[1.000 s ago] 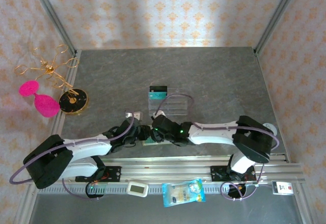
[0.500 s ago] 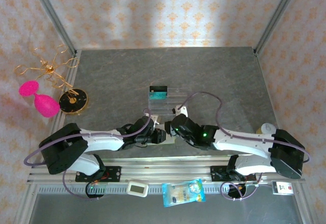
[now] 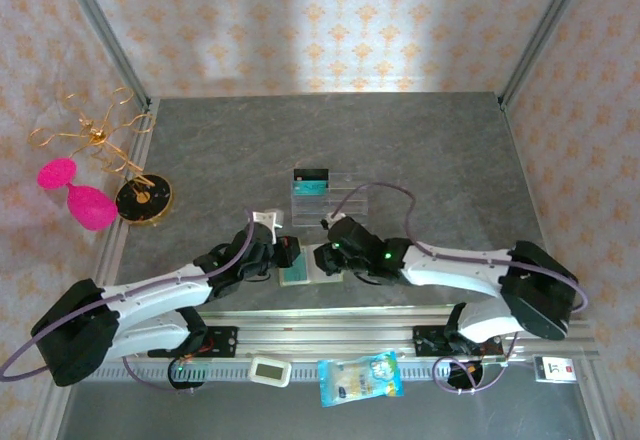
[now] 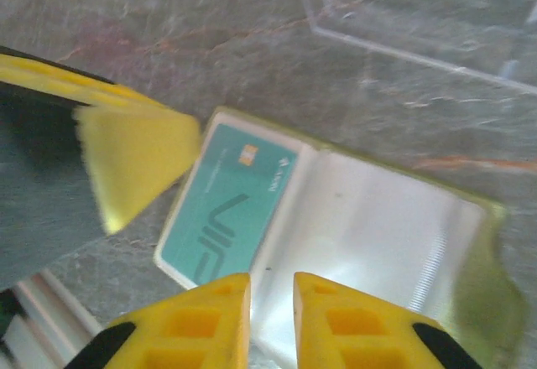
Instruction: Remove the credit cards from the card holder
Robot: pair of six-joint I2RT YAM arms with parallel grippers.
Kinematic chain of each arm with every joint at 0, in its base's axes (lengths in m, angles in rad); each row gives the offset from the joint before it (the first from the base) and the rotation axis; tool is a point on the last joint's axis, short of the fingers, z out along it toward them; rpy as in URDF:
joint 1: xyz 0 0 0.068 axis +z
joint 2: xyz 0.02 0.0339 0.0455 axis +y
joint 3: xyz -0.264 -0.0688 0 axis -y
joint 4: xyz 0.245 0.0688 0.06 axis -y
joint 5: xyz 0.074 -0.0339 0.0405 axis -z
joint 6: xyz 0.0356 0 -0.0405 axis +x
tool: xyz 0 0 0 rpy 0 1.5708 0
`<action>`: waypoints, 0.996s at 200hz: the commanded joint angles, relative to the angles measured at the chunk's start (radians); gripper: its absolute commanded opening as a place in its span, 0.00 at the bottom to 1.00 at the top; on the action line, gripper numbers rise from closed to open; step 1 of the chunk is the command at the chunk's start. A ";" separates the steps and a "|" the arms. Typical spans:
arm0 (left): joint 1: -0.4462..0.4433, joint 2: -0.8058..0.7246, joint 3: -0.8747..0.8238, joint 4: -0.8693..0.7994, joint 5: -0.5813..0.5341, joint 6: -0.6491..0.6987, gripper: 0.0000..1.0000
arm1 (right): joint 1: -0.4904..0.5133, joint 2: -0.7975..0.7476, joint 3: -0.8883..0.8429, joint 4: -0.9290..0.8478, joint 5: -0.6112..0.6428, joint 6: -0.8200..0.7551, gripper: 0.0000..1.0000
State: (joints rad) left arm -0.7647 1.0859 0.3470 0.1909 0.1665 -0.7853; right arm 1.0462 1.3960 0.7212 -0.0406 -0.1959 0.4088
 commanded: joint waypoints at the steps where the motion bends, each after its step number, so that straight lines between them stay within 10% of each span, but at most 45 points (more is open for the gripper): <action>1: 0.003 0.029 -0.029 -0.060 -0.027 0.013 0.02 | 0.002 0.076 0.044 0.010 -0.097 -0.042 0.17; 79: 0.011 0.087 -0.044 -0.042 -0.024 0.027 0.00 | 0.001 0.163 -0.026 -0.013 -0.039 0.033 0.08; 199: 0.011 0.117 -0.053 -0.092 -0.101 0.049 0.00 | -0.052 0.262 0.136 0.086 -0.212 0.090 0.24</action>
State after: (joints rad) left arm -0.7628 1.1702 0.3096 0.1089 0.0952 -0.7578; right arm 1.0286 1.6287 0.8455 0.0067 -0.3725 0.4530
